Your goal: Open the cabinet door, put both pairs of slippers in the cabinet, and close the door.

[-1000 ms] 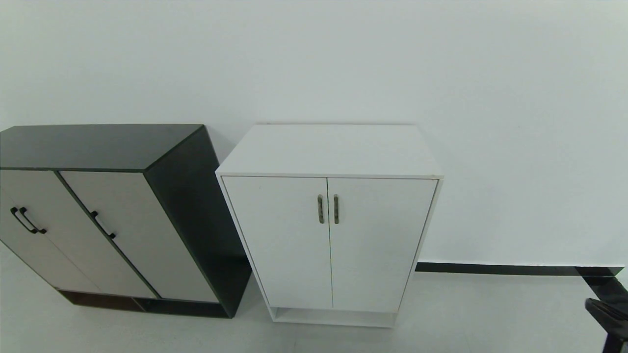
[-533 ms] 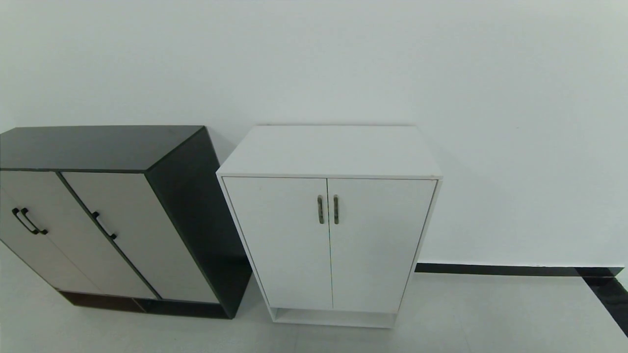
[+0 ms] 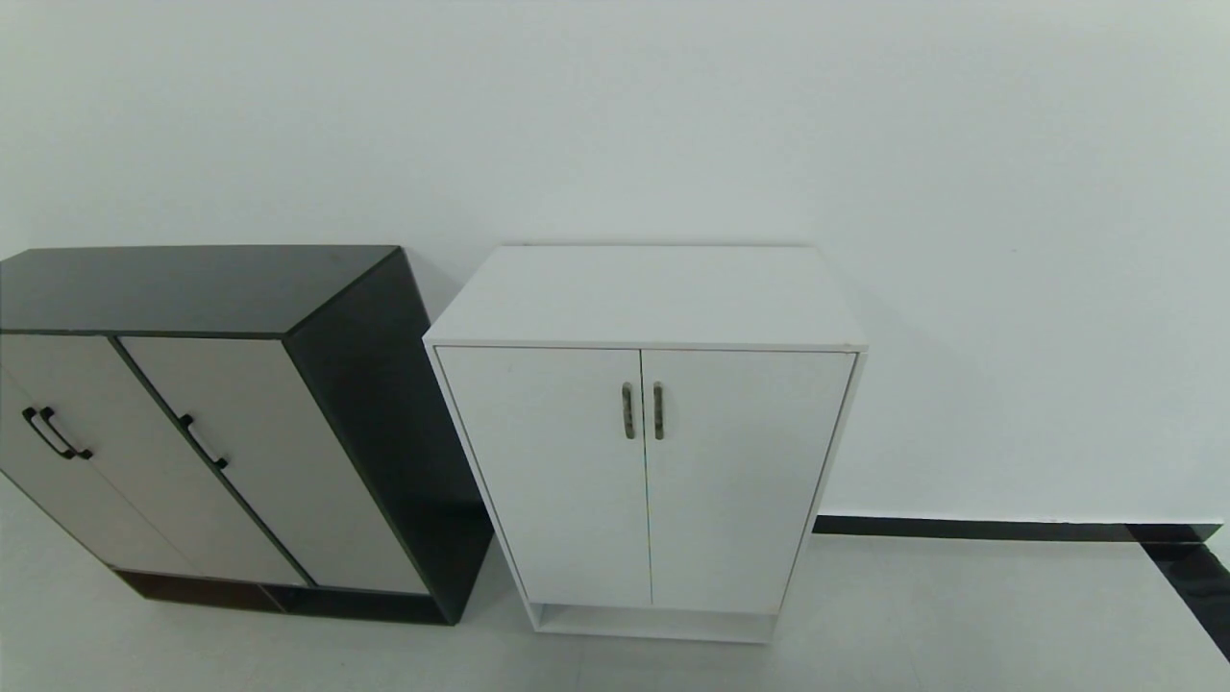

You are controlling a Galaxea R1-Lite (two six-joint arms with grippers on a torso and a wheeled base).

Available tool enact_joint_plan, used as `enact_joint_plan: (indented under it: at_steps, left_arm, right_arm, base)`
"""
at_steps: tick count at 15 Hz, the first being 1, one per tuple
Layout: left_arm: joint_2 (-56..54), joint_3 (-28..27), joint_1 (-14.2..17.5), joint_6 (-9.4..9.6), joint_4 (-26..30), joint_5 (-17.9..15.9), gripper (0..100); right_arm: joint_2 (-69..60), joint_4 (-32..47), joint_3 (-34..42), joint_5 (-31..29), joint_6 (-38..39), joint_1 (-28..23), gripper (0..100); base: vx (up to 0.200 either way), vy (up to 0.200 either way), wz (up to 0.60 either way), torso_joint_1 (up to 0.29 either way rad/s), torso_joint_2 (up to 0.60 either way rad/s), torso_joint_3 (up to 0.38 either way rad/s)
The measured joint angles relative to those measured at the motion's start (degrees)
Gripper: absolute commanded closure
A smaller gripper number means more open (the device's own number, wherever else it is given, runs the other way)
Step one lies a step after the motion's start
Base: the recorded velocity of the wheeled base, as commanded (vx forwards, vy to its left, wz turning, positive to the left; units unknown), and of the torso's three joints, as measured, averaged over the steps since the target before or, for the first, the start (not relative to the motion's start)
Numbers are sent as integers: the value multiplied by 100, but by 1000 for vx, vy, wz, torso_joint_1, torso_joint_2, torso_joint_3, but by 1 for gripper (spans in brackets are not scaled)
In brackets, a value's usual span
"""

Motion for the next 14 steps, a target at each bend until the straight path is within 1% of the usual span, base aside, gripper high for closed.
enact_joint_plan:
  at_steps: [3,5,7,10,14]
  left_arm:
    - [0,0,0,-4,-2,2,100]
    - [0,0,0,-2,-2,7,100]
    - [0,0,-4,-6,-5,11,100]
    - [0,0,2,20,-5,-4,100]
    - [0,0,0,16,-6,-1,100]
  right_arm:
    - [-606,0,2,0,54,-700,100]
    - [-873,-5,9,-27,310,-885,100]
    - [-990,-13,11,-24,316,-931,100]
    - [-1058,2,5,-202,191,-953,100]
    - [-1076,-5,11,100,278,-953,100]
  base:
    - [0,0,0,0,0,0]
    - [0,0,0,0,0,0]
    - [0,0,0,0,0,0]
    - [0,0,0,0,0,0]
    - [0,0,0,0,0,0]
